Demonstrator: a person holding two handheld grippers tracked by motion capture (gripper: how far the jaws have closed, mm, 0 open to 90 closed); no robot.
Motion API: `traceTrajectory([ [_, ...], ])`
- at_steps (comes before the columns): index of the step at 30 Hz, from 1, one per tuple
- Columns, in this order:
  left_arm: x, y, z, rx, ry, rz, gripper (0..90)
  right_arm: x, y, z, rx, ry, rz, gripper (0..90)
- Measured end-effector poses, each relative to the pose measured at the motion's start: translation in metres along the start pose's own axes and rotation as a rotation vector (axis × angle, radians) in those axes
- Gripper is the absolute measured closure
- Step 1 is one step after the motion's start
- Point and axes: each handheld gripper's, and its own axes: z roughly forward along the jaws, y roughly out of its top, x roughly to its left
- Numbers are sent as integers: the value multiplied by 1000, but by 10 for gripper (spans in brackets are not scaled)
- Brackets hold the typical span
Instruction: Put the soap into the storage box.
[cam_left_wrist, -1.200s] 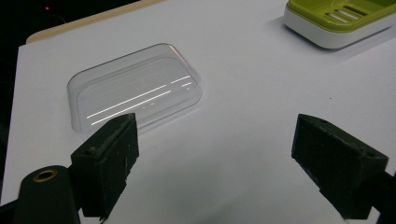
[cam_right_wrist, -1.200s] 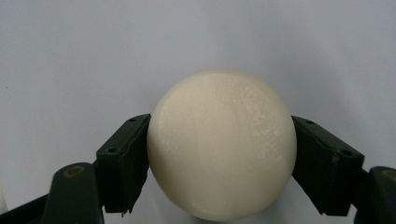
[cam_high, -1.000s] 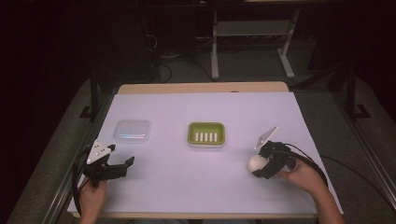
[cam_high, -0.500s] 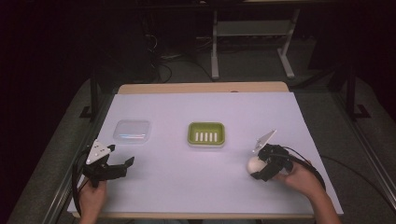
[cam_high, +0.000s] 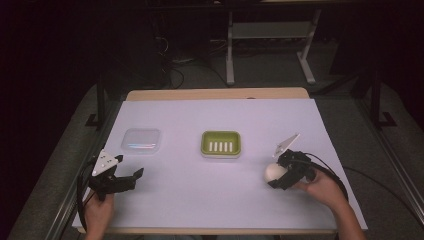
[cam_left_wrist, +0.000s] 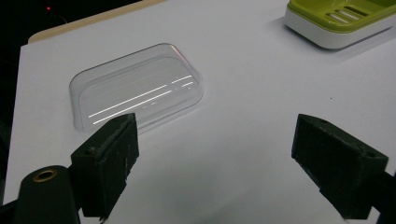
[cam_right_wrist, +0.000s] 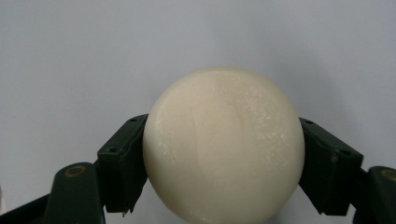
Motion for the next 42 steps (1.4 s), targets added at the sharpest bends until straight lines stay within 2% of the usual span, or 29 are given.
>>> traceTrajectory([
  [5, 0, 0, 0, -1, 0, 3, 145, -5, 9, -9, 1, -8, -4, 250],
  [6, -1, 0, 0, -11, 0, -6, 145, -8, 14, -11, -1, -5, -1, 250],
  [13, 0, 0, 1, -10, -2, -13, 145, -14, 27, -14, -7, 4, -9, 249],
  [22, -1, 0, 1, -7, -2, -13, 145, -21, 52, -19, -24, 14, -26, 250],
  [36, 1, 0, 1, -5, -5, -17, 145, -28, 80, -17, -15, 22, -39, 249],
  [42, 1, 0, 2, -3, -8, -14, 145, -30, 98, -12, -17, 32, -56, 249],
])
